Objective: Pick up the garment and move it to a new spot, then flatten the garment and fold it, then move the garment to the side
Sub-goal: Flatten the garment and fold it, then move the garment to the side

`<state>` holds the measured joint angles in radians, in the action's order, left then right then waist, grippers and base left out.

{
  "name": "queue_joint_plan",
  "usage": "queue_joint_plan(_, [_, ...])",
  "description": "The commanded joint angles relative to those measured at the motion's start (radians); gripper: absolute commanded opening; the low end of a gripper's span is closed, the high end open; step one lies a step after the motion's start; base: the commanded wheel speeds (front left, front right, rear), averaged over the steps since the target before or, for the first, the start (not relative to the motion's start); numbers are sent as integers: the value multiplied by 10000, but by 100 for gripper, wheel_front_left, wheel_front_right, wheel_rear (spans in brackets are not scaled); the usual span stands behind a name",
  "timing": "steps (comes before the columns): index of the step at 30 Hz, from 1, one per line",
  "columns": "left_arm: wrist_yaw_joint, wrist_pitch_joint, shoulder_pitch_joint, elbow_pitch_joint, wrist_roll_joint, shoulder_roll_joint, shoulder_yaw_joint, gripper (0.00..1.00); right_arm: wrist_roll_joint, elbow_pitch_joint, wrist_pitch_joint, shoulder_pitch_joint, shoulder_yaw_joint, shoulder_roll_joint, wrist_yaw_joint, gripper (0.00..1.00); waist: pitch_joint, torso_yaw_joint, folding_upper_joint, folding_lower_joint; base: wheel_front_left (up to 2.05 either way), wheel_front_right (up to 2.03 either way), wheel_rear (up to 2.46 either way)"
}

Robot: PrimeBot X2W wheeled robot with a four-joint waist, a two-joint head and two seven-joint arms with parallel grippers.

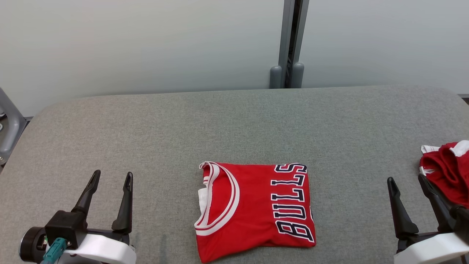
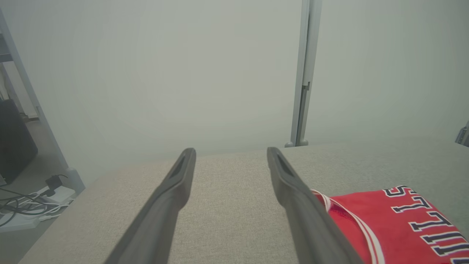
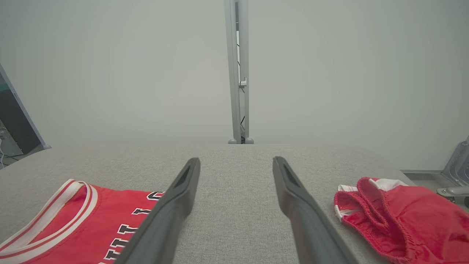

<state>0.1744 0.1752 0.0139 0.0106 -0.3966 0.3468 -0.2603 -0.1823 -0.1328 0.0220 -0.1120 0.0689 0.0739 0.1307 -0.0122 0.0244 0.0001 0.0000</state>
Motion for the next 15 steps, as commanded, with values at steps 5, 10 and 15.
queue_joint_plan(5, [88, -34, 53, 52, -47, 87, 7, 100, 36, -21, 36, 17, 19, -8, 0, 100, -18, 2, -1, 0, 0, 0, 0])
queue_joint_plan(10, [123, -51, 11, 79, -56, 108, -27, 100, -5, 52, 3, 31, 52, -26, 0, 100, -51, 26, -1, 0, 0, 0, 0])
queue_joint_plan(15, [122, -77, -63, 104, -43, 135, -72, 100, -39, 120, -19, 50, 89, -47, 0, 100, -71, 95, -1, 0, 0, 0, 0])
